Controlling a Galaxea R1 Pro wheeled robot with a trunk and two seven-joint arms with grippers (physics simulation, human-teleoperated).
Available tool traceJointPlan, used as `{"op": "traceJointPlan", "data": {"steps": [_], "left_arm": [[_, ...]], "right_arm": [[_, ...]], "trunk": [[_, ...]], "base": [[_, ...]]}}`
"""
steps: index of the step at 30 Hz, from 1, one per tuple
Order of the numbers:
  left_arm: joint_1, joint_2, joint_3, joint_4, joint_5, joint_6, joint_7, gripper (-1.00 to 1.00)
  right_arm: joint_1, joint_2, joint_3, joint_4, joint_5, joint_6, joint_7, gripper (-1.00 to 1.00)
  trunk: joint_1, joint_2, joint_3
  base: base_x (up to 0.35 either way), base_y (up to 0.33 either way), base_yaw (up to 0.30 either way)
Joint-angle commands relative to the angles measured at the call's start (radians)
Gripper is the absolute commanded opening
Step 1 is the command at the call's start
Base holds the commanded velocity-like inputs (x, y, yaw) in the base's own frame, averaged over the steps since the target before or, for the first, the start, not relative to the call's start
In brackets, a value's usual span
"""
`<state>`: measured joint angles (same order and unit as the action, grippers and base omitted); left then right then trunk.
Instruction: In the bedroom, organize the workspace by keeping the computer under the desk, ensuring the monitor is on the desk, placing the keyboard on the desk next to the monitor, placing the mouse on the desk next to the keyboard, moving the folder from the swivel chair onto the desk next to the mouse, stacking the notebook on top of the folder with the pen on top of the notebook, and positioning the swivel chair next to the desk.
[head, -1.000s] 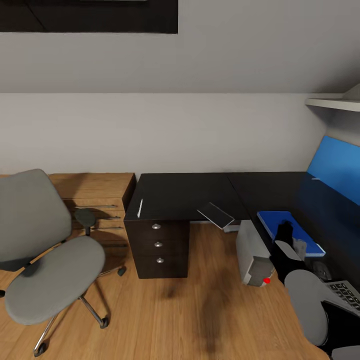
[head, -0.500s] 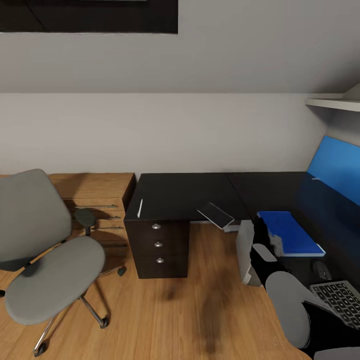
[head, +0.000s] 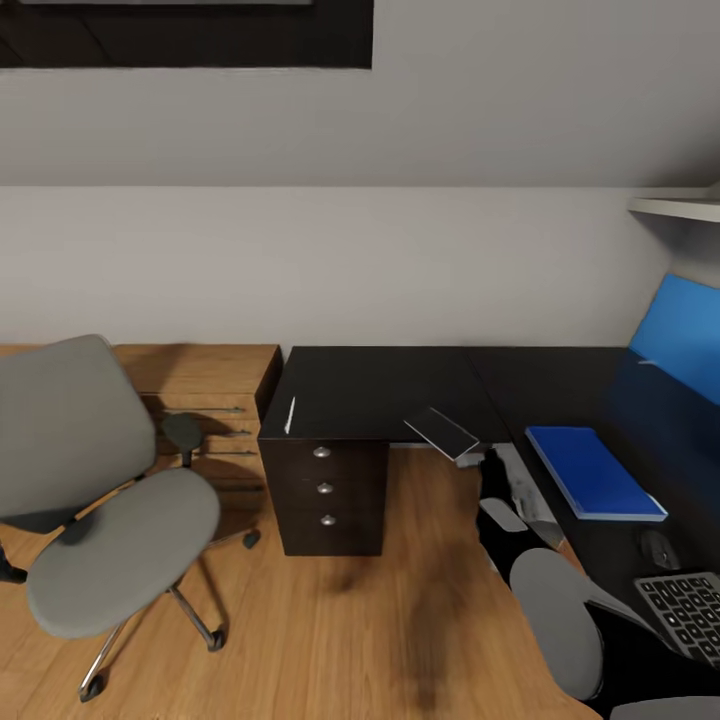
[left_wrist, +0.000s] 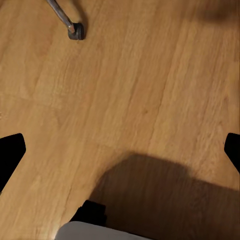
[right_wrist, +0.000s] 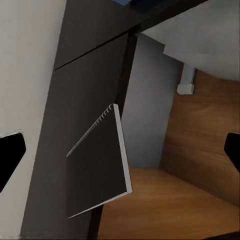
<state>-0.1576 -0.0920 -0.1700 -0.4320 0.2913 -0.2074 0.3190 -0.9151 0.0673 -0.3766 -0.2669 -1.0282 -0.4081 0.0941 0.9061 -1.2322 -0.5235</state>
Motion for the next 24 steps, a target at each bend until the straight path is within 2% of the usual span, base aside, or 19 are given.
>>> {"op": "traceJointPlan", "data": {"steps": [1,6,10,17,21,24], "left_arm": [[-0.001,0.001,-0.009,-0.001,0.01,-0.009,0.008,1.0],[-0.001,0.001,-0.005,-0.029,0.013,-0.014,0.011,1.0],[-0.001,0.001,-0.004,-0.042,0.015,-0.014,0.013,1.0],[-0.001,0.002,-0.003,-0.045,0.015,-0.01,0.015,1.0],[-0.001,0.002,-0.004,-0.045,0.016,-0.009,0.015,1.0],[-0.001,0.002,-0.005,-0.045,0.016,-0.009,0.015,1.0]], "right_arm": [[-0.001,-0.001,-0.003,0.002,-0.011,-0.001,0.011,1.0],[-0.001,-0.005,-0.004,0.002,-0.013,0.001,0.013,1.0],[-0.001,-0.004,-0.004,0.004,-0.013,0.002,0.013,1.0],[-0.001,-0.006,-0.002,0.005,-0.011,0.113,0.015,1.0],[-0.001,-0.002,-0.002,0.006,-0.013,0.132,0.016,1.0],[-0.001,0.001,-0.003,0.009,-0.013,0.138,0.045,1.0]], "trunk": [[0.0,-0.001,-0.001],[0.0,-0.001,0.0],[0.015,-0.029,-0.012],[0.042,-0.078,-0.034],[0.057,-0.106,-0.047],[0.069,-0.127,-0.056]], "base": [[0.0,0.0,0.23],[0.0,0.0,0.106],[0.0,0.0,0.023],[0.0,0.0,0.003],[0.0,0.0,0.0],[0.0,0.0,0.0]]}}
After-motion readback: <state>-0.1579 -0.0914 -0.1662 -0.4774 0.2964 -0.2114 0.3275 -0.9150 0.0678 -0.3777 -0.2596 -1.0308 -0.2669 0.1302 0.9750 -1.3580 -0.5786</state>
